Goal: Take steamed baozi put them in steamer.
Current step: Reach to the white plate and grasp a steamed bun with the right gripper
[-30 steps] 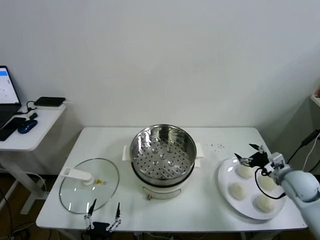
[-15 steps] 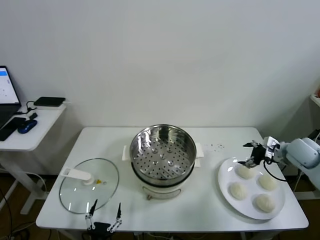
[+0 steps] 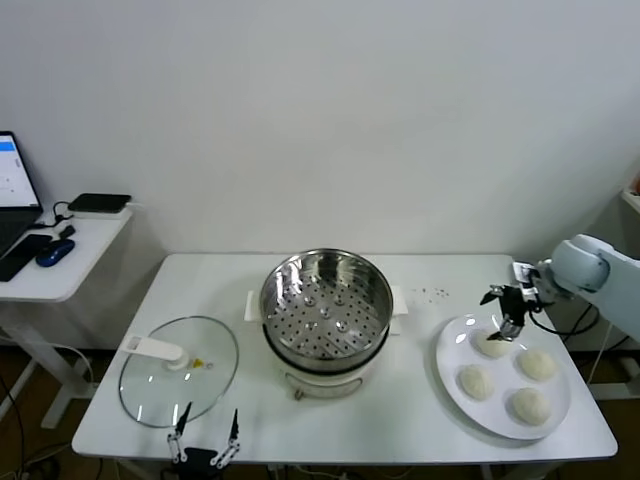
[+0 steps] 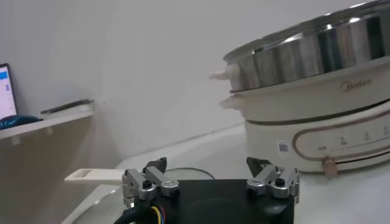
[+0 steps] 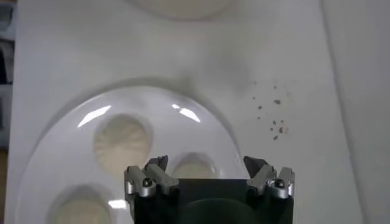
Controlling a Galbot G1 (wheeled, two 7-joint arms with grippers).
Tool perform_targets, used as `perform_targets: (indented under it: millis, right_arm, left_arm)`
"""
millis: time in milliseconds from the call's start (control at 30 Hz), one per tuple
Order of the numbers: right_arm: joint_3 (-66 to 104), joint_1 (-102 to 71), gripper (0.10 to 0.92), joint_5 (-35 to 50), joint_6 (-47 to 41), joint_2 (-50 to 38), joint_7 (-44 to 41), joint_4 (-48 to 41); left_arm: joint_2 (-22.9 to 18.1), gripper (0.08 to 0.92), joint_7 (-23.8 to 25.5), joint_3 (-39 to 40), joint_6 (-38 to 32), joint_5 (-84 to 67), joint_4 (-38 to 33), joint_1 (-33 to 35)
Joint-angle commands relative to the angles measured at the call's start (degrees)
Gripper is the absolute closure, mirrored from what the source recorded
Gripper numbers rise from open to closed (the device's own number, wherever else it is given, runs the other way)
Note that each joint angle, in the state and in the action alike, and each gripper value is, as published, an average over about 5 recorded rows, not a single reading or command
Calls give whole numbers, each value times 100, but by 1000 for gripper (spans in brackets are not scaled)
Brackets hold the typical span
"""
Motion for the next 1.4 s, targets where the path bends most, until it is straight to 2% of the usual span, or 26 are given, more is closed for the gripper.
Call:
perform_targets:
  millis: [33,400,1267,1400]
  right_arm:
    - [-793,369,203,-165,356,476,-370,-895]
    - [-570,-37,203,-394,968,1177,-571,-1689]
    - [-270,-425,203,-709,1010,1259,-429,-1832]
    - [-258,-430,244,-753,1016,1241,-433,-1801]
  left_arm:
    - [-71,177,4,-12,-3,18,31,-1]
    - [-49,177,22,-101,4,61,94,-13]
    - [-31,177,19,-195,-48,58,262,-86]
    - [-32,177,17,-212,-55,53,251,-82]
